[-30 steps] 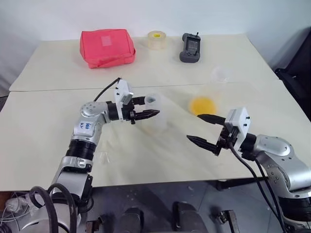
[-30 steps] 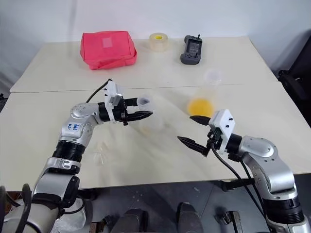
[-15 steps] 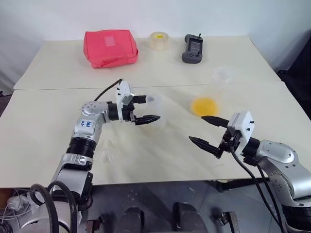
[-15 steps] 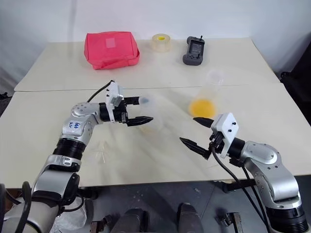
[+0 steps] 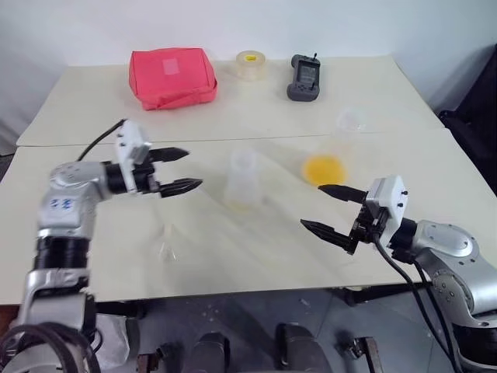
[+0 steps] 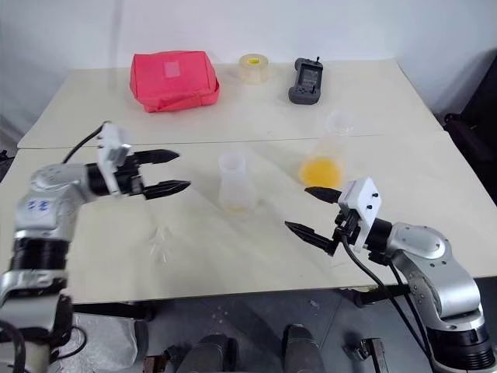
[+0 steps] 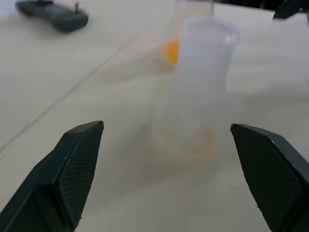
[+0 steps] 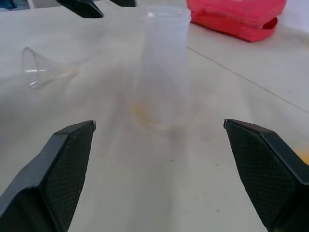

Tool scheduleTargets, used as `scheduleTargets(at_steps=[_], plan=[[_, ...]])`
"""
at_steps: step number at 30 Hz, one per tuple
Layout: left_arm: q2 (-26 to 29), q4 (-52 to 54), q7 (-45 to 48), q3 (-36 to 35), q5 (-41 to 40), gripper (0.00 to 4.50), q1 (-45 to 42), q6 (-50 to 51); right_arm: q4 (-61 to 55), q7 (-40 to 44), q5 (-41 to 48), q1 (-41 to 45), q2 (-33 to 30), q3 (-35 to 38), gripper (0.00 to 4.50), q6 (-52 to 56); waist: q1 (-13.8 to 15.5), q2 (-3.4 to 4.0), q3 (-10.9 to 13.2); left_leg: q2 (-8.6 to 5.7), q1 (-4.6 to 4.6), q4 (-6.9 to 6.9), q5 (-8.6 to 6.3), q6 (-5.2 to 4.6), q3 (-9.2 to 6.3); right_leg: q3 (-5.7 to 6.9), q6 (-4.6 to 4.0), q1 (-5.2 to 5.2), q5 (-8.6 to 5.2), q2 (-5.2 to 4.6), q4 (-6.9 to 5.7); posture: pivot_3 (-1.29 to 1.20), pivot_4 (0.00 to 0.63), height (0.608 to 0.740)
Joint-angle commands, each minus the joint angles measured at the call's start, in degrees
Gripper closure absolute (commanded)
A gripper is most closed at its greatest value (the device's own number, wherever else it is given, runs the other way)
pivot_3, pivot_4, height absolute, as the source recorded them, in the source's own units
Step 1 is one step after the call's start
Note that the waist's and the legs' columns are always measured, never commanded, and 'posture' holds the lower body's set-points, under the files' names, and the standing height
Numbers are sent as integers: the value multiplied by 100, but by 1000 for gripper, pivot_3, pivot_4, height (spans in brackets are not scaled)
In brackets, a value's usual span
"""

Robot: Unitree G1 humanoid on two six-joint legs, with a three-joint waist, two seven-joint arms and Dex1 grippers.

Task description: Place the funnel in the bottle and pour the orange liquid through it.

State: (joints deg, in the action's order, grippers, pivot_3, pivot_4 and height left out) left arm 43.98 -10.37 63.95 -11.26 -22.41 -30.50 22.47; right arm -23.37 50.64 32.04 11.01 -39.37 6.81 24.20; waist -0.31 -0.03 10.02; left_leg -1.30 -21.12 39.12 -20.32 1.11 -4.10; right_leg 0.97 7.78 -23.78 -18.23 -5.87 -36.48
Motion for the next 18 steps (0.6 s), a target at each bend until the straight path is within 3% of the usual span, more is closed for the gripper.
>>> scheduleTargets(at_steps=[1, 10, 18], plan=[[202, 1020, -251, -809, -350, 17, 922, 201, 48, 295, 38, 154, -40, -150, 0, -114, 12, 0, 0, 0, 0, 0, 0, 0, -1, 0, 0, 1, 0, -2, 0, 0, 150, 740], [-259, 3182, -991, -2564, -634, 17, 3839, 73, 1, 954, 88, 267, 38, -784, 0, -126, 52, 0, 0, -5, 0, -1, -3, -6, -14, -26, -5, 24, 2, -51, 61, 0, 150, 740], [-760, 3984, -1567, -2925, -323, 17, 4922, -488, 119, 993, -160, 634, 503, -1502, 0, -154, 39, 0, 0, -8, 4, -1, -3, -10, -6, -29, -7, 25, 2, -55, 62, 0, 150, 740]])
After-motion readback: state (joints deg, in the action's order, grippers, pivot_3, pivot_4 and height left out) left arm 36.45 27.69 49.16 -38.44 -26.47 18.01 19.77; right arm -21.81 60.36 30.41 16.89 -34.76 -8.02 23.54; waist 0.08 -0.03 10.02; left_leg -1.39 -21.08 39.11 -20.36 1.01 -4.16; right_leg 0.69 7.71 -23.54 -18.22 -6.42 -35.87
